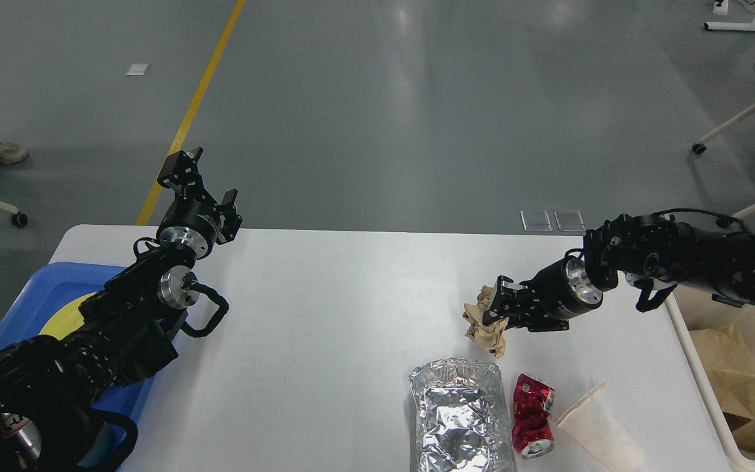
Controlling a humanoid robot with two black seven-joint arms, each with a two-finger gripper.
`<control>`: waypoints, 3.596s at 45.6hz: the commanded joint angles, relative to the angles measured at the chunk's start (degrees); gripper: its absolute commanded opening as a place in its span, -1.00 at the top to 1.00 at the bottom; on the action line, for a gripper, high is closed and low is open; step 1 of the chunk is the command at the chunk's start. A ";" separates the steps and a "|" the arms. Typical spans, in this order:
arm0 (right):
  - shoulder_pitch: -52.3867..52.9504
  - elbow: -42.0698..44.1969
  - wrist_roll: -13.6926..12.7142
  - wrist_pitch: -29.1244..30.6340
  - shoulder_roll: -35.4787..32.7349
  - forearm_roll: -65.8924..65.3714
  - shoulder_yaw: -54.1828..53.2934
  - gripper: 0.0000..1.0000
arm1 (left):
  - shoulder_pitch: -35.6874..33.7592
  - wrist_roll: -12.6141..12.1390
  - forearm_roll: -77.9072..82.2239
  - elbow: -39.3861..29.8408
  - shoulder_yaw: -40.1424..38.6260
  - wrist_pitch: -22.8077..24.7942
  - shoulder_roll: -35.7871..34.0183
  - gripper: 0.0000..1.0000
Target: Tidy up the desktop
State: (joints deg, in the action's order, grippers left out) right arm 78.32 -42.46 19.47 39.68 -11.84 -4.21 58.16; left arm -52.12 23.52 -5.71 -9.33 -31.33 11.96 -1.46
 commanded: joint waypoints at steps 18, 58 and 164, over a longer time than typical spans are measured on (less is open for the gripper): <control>17.30 -2.63 -0.05 15.32 -6.71 0.26 6.52 1.00 | 0.00 0.03 0.00 0.01 -0.04 -0.01 -0.03 -0.93; 41.47 2.64 -0.58 15.32 -23.84 -10.29 20.06 1.00 | 0.00 -0.05 0.00 -0.07 -0.04 -0.01 -0.03 -0.93; -23.57 18.64 -0.31 -37.49 -31.49 -4.75 -13.86 -0.63 | 0.00 -0.05 0.00 0.01 -0.04 -0.01 0.06 -0.93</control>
State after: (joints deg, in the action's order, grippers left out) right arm 54.84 -23.86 19.17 2.21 -43.26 -9.02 44.28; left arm -52.12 23.53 -5.71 -9.35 -31.29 11.97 -1.48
